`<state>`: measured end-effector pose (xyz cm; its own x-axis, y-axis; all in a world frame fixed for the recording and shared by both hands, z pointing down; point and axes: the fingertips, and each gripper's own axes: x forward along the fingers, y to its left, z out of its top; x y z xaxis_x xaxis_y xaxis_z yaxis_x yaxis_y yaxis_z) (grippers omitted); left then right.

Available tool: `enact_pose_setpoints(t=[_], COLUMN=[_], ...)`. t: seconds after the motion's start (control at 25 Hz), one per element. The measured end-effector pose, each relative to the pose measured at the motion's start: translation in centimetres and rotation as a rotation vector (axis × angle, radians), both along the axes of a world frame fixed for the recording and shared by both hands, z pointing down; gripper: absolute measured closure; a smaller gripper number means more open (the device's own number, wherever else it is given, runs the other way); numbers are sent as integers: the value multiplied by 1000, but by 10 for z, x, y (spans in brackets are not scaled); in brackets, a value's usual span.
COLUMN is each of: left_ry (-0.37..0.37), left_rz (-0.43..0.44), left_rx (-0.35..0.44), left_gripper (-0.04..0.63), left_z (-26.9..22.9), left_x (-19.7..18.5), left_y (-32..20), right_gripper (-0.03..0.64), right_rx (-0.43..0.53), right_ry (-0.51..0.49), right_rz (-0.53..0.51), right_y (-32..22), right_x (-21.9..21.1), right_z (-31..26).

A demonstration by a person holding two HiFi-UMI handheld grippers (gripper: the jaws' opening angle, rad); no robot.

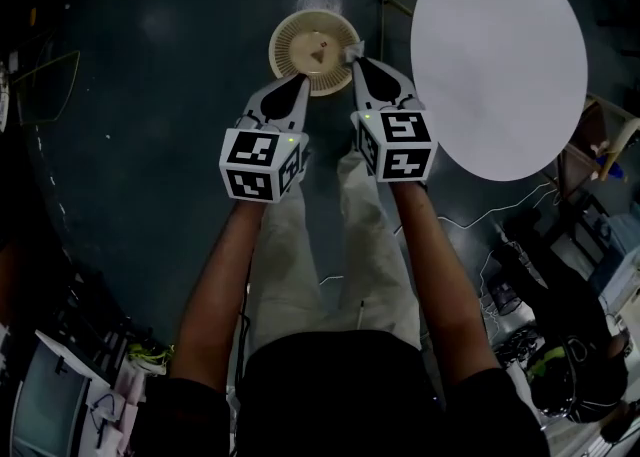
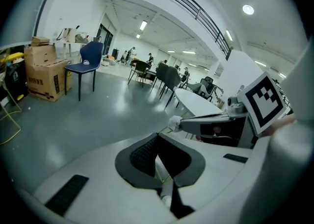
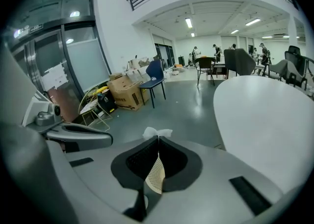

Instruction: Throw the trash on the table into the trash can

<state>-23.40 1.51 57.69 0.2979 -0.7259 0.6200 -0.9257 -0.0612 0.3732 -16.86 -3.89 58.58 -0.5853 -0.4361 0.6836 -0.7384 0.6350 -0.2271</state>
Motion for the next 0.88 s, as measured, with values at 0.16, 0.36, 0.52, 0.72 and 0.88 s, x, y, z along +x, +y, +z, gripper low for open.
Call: enact_pose_setpoints(t=[0.16,0.36,0.52,0.72,0.88], left_ry=[12,53,69,70,63], left_rz=[-15,-53,-75,-57,-50], left_rx=[-25,-44,-74,-113,-125], left_gripper=[588,588,588,588,588], left_z=[30,70,114,157,187], left_x=[-13,-23,-29,-24,-40], left_y=[12,21,25,32,32], right_gripper=[594,594,593,593,592], right_rx=[-18,-20,-41,-69,-81], right_ry=[6,44,64,66,81], right_rz=[2,-5,-6,20,14], right_y=[7,13,17,21,25], right_x=[-12,-20,-25,-22,-37], right_z=[31,78,121,165,202])
